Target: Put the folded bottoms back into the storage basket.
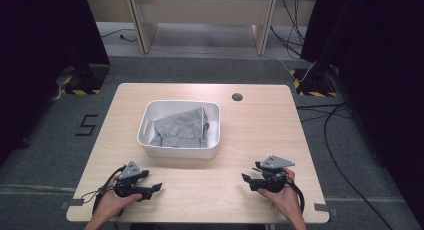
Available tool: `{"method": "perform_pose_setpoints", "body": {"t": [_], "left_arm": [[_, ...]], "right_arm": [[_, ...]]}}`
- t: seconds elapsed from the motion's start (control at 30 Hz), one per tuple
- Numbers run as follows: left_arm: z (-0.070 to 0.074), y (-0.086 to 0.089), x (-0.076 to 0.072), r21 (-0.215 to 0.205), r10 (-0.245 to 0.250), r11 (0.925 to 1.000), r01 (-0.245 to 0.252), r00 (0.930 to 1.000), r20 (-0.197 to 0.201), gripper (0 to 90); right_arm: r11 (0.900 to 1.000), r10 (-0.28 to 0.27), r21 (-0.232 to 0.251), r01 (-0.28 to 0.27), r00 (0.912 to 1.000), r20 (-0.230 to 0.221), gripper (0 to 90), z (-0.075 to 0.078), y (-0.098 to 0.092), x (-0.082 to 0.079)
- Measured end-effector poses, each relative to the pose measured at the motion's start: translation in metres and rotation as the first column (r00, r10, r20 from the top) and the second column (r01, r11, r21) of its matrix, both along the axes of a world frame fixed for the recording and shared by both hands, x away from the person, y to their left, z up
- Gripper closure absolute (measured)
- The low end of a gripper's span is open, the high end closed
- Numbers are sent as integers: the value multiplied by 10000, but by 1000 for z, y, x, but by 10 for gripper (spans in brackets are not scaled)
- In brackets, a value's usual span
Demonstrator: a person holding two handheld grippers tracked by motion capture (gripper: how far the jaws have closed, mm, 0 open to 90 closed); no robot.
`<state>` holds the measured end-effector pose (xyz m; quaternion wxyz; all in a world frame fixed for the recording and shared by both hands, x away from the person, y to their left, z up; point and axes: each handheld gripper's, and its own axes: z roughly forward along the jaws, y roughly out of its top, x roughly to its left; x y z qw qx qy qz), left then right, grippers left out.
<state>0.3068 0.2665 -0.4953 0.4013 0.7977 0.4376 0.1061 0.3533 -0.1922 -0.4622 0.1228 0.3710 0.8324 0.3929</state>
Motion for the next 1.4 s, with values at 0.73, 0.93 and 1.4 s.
{"method": "perform_pose_setpoints", "body": {"t": [0.73,0.93,1.4], "left_arm": [[-2,-6,-26,1055,36,9944,-88,9988,495,147],[-4,-9,-37,882,186,9958,-248,9973,705,141],[-10,-9,-45,475,245,9984,-303,9926,1187,125]], "right_arm": [[9988,-414,-286,399,9976,-560,208,-23,-13,-24],[9975,-540,-482,520,9977,-421,204,-22,-15,-34],[9972,-649,-329,675,9951,745,154,-33,-17,-63]]}}
